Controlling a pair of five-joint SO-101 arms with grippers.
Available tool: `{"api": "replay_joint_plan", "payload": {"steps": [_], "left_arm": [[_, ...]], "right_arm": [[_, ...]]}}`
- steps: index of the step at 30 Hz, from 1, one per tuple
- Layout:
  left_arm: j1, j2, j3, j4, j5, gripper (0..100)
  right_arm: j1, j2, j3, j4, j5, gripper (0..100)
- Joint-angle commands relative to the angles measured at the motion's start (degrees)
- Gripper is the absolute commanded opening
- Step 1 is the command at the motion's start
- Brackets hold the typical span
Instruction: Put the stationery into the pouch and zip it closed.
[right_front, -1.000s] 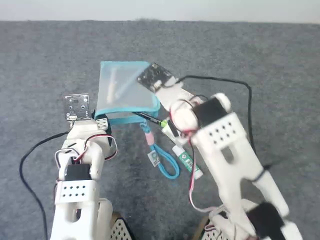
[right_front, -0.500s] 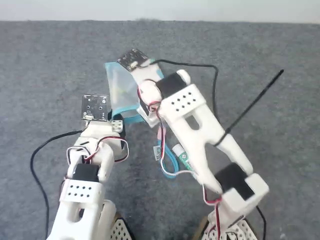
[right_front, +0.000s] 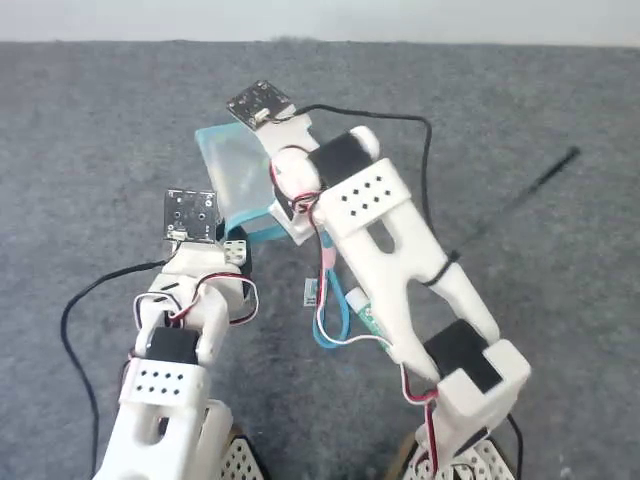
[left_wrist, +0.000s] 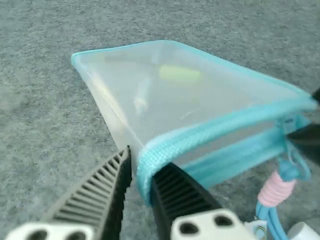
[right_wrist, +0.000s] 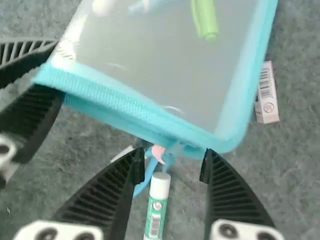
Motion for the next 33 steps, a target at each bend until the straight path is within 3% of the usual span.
{"api": "replay_joint_plan", "payload": {"steps": [1, 5, 13, 17, 33], "left_arm": [[-0.88, -1.23, -0.57, -1.58, -0.18, 1], [-4.4, -1.49, -0.92, -1.85, 0.18, 1], [-7.47, -1.49, -1.01, -1.85, 0.0, 1], [-7.82, -1.49, -1.01, -1.85, 0.0, 1], [-7.65, -1.23, -0.92, -1.85, 0.0, 1]], "right_arm": [[2.24, -9.45, -1.76, 5.41, 3.43, 18.8], [5.85, -16.22, 7.82, 5.41, 6.77, 18.8], [9.1, -30.99, 47.65, -12.35, 7.91, 18.7], [8.92, -36.79, 62.24, -16.13, 9.32, 18.7], [9.1, -39.96, 79.91, -28.0, 11.6, 18.7]]}}
